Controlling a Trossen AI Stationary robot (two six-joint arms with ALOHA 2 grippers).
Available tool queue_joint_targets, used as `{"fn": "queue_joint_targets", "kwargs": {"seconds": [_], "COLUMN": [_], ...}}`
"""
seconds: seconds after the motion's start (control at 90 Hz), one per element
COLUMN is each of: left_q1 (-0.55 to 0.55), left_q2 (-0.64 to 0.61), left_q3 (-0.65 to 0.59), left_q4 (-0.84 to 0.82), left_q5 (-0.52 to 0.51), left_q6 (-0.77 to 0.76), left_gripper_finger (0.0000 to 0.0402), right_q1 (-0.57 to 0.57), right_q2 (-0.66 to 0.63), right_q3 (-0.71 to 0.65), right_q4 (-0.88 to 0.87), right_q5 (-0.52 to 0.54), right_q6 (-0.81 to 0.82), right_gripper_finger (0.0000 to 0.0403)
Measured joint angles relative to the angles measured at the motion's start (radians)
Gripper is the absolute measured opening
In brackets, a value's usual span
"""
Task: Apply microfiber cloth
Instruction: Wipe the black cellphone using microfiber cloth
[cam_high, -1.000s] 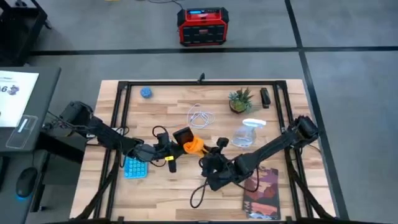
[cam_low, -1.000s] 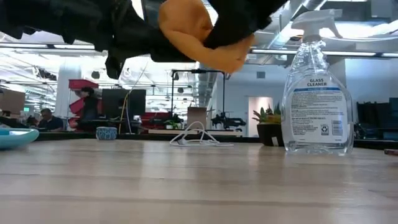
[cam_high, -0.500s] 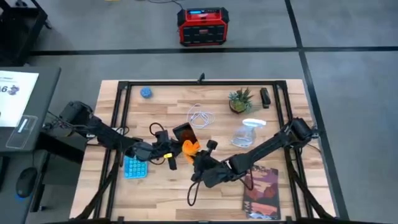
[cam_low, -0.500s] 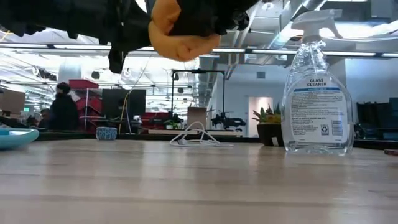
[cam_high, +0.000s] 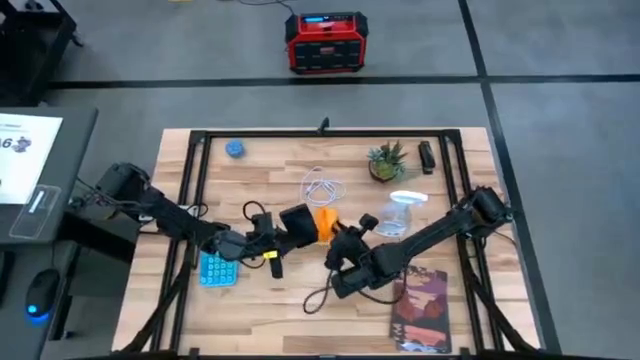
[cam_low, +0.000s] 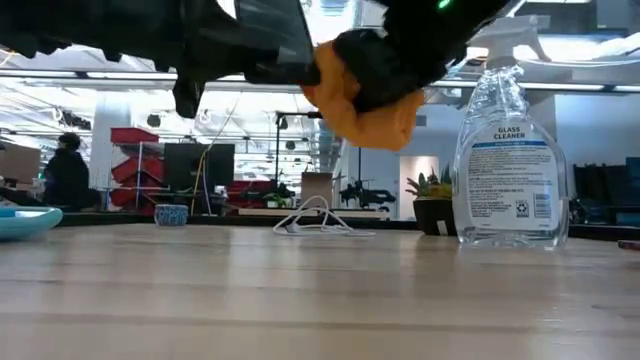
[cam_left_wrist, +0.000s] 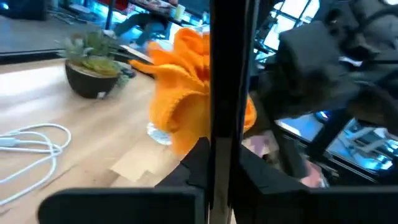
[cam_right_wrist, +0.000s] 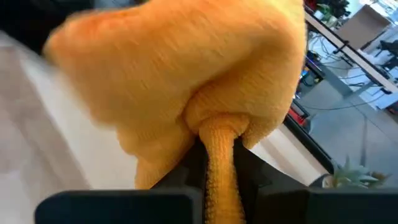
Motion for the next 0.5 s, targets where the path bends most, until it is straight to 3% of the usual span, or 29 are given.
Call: {"fn": "queue_joint_targets", "kwargs": {"seconds": [0.233,0.378,0.5], "left_q1": [0.001,0.001,0.001], "left_q2": [0.0,0.0,0.0], "left_q3": [-0.001,-0.001,-0.002], "left_q4": [-0.032,-0.029,-0.029], "left_q5": [-0.007,-0.009,-0.005], "left_q6": [-0.005,-0.005,0.003], "left_gripper_finger": [0.0013,0.0013,0.0013], "right_q1": [0.078,0.07,0.016], "right_q2": [-0.101,-0.108,-0.065], "right_q3": [0.001,0.002,0.002], "right_q4": [0.121,0.352,0.58], "right_q5": [0.197,0.202,0.071], "right_q6": [-0.016,-0.329,-0.628], "right_gripper_finger": [0.002,0.002,0.002]}}
